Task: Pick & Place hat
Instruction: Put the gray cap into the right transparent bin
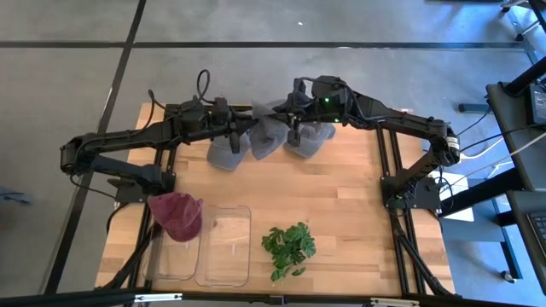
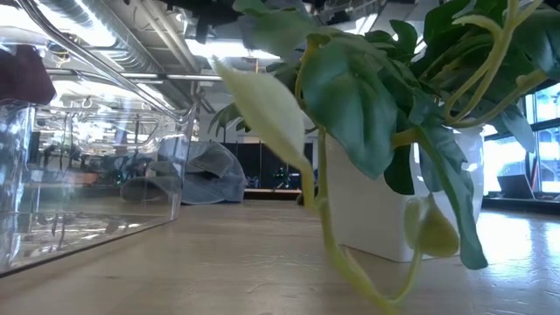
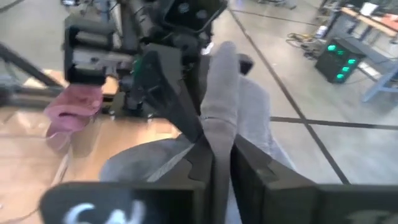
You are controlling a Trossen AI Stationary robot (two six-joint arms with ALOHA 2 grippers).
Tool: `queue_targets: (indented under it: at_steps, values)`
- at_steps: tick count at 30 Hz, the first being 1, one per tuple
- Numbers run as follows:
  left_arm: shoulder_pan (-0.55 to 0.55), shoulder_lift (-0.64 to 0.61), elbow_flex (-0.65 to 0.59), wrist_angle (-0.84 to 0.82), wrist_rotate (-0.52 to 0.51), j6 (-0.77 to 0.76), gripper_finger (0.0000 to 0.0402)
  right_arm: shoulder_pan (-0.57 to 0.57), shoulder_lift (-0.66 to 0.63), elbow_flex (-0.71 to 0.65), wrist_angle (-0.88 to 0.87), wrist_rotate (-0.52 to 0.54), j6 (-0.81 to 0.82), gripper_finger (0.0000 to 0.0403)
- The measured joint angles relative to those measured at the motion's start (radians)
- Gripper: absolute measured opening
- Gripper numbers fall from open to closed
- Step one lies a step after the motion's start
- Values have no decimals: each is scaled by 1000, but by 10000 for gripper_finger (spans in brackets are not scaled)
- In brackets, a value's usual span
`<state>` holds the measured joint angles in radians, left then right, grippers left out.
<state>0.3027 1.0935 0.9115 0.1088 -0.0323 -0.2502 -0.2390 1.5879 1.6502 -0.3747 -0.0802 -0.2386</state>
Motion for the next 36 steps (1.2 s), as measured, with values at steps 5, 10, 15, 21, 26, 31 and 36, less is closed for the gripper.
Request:
queue_targets:
  at_steps: [5,10,15,21,26,31,36]
  values:
    - [0,0,27,-6,96,54,28,-3,-4,3,-73,97,-38,105]
    - [0,-1,111,-156,182,54,28,-10,-31,15,-198,342,-55,129]
    - [0,6,243,-431,272,41,28,-20,-39,17,-254,426,-53,132]
    - [-2,31,394,-694,550,-25,29,-41,-39,17,-267,425,-51,132]
    - [-16,56,460,-781,814,-28,30,-65,-39,16,-268,424,-51,132]
    - [-40,69,469,-862,1060,-81,30,-93,-39,15,-284,390,-18,132]
    - [-85,76,469,-936,1106,-50,30,-117,-39,15,-307,349,28,132]
